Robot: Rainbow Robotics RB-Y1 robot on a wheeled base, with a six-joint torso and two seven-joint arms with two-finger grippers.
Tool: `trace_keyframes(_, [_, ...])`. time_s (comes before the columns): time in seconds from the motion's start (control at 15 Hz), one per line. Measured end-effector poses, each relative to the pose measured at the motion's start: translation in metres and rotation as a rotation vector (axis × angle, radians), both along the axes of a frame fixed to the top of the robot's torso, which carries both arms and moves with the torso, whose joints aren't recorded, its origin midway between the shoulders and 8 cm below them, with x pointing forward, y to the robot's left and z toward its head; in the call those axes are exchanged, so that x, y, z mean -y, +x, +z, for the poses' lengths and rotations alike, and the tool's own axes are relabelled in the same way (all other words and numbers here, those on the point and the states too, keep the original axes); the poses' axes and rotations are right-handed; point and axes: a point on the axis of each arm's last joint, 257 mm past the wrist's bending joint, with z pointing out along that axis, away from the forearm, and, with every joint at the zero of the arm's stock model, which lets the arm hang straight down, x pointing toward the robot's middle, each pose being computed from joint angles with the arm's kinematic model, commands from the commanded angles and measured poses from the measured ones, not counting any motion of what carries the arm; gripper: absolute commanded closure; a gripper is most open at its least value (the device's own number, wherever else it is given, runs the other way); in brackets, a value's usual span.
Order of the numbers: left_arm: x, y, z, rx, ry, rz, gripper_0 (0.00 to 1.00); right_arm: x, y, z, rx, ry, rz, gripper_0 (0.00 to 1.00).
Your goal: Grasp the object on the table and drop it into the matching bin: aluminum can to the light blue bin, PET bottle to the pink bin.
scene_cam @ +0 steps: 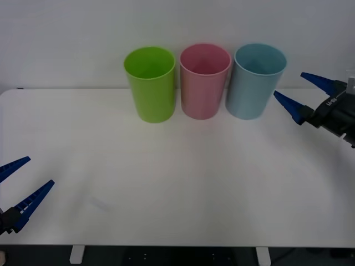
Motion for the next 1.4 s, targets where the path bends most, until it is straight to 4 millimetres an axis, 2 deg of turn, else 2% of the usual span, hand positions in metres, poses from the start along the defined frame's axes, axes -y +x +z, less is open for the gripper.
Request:
trace_keyframes(0.2, [0.000,0.000,0.000,0.000,0.000,0.000,0.00,0.010,-0.041,-0.025,0.009,-0.088,0.056,0.00])
trace_keyframes(0.47, [0.000,0.000,0.000,0.000,0.000,0.000,0.00,0.015,-0.085,-0.054,0.017,-0.178,0.113,0.00])
trace_keyframes(0.87, [0.000,0.000,0.000,0.000,0.000,0.000,0.00,0.009,-0.150,-0.078,-0.029,-0.213,0.142,0.00])
trace_keyframes(1.07, [0.000,0.000,0.000,0.000,0.000,0.000,0.00,0.004,-0.170,-0.082,-0.047,-0.211,0.156,0.00])
trace_keyframes(1.4, [0.000,0.000,0.000,0.000,0.000,0.000,0.00,0.001,-0.182,-0.095,-0.083,-0.206,0.164,0.00])
